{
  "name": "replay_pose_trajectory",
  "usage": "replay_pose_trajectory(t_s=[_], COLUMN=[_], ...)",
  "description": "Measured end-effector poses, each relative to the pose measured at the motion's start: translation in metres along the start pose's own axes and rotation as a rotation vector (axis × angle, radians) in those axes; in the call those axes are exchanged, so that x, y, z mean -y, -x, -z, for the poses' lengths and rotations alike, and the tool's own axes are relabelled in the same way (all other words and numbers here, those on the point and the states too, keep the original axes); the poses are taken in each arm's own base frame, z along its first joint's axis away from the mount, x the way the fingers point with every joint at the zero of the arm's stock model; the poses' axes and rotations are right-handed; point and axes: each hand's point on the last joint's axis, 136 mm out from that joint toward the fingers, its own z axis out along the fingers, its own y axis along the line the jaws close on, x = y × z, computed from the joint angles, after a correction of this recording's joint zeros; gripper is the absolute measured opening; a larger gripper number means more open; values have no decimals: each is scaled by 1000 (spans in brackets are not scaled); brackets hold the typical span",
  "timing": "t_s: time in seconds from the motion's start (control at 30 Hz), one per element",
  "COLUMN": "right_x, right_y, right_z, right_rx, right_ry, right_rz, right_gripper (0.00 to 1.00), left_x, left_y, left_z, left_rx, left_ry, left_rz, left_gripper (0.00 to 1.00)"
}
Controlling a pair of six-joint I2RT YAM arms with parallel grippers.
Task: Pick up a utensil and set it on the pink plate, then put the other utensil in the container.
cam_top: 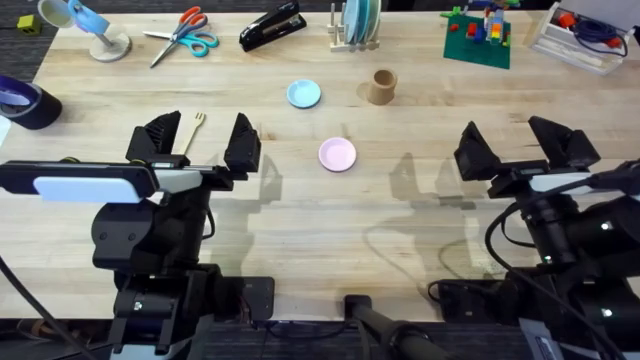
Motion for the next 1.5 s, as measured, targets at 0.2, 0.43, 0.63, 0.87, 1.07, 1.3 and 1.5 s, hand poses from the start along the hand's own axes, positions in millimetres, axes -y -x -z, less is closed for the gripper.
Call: replay_pose_trajectory(t_s=[0.2, 0.43, 0.63, 0.87, 1.07, 1.3, 1.5], right_x=[0, 0, 0, 0, 0, -3, -4], right_y=[-1, -1, -1, 0, -2, 13, 67], right_z=[0, 0, 0, 0, 3, 30, 68], right_rx=[-4, -3, -4, -2, -41, -170, -191], right_ry=[0, 1, 1, 1, 2, 7, 5], right_rz=[0, 0, 0, -8, -14, -40, -66], right_gripper=[992, 992, 993, 995, 995, 994, 994], left_x=[0, 0, 0, 0, 1, 1, 2], left_y=[0, 0, 0, -1, -15, 33, 82], left_z=[0, 0, 0, 0, 7, 40, 79], left_rx=[0, 0, 0, -5, -132, -184, -212], left_ry=[0, 0, 0, -2, -3, -4, -4], left_rz=[-1, -1, -1, -1, 0, 1, 1], left_gripper=[993, 993, 993, 993, 993, 993, 993])
